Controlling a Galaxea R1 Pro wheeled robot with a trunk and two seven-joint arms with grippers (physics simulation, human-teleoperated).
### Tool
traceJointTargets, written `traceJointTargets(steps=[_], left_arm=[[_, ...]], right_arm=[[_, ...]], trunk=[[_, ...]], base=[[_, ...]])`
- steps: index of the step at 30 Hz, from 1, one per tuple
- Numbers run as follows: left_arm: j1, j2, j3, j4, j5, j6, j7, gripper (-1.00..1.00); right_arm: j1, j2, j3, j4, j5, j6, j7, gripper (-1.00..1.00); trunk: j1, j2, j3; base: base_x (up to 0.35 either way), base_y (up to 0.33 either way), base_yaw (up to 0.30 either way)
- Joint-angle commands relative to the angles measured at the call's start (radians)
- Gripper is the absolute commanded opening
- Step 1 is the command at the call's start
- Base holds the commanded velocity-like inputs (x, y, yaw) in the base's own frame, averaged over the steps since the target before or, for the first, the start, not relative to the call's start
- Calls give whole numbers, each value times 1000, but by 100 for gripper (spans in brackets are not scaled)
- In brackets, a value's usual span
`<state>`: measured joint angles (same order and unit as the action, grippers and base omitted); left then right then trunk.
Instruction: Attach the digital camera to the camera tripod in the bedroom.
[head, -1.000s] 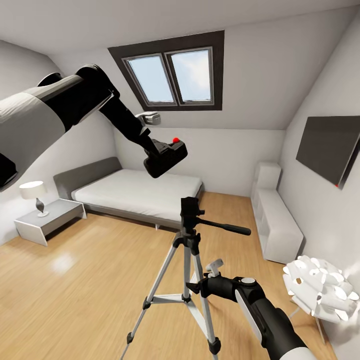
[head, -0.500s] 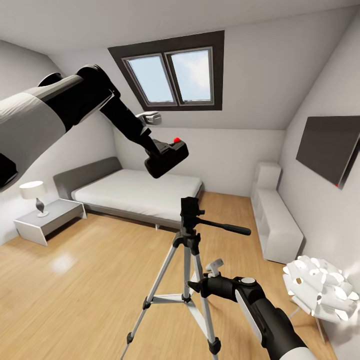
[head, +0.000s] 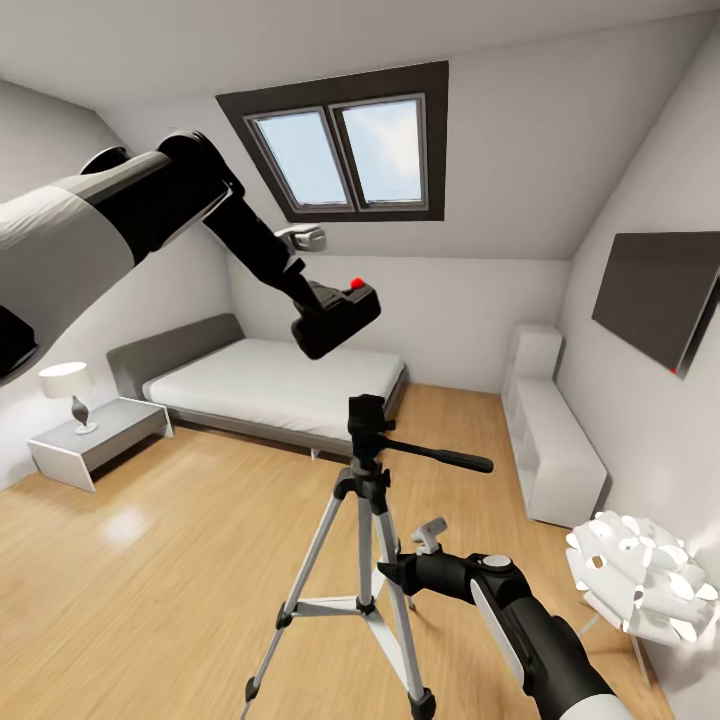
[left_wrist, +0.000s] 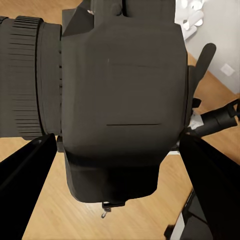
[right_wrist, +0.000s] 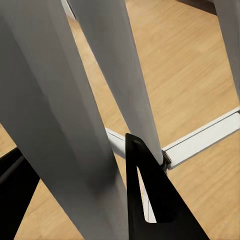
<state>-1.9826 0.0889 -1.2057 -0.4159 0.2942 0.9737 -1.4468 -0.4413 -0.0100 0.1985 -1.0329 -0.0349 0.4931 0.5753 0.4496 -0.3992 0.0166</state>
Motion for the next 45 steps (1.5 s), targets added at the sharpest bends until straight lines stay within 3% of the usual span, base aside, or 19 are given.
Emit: traceJointTargets(steps=[1, 9, 13, 24, 31, 37, 45], left_arm=[[0, 1, -6, -3, 2, 10, -4, -100], [3, 1, -35, -22, 0, 4, -9, -100], [6, 7, -67, -77, 5, 2, -12, -100], [14, 17, -114, -197, 14, 3, -18, -100], [16, 19, -174, -245, 84, 3, -19, -100], [15, 19, -243, -261, 173, 1, -19, -100], [15, 18, -270, -266, 205, 1, -18, -100]], right_arm=[[0, -1, 1, -1, -5, 7, 0, -100], [0, 0, 2, -1, -5, 7, 0, -100], [0, 0, 2, -1, -5, 7, -1, -100], [0, 0, 2, -1, -5, 7, -2, -100], [0, 0, 2, -1, -4, 7, -2, -100], [0, 0, 2, -1, -4, 6, -2, -100], [0, 0, 2, -1, -4, 6, -3, -100]], trunk=[[0, -1, 0], [0, -1, 0], [0, -1, 0], [0, -1, 0], [0, -1, 0], [0, -1, 0], [0, -1, 0]], base=[[0, 0, 0], [0, 0, 0], [0, 0, 0], [0, 0, 0], [0, 0, 0], [0, 0, 0], [0, 0, 0]])
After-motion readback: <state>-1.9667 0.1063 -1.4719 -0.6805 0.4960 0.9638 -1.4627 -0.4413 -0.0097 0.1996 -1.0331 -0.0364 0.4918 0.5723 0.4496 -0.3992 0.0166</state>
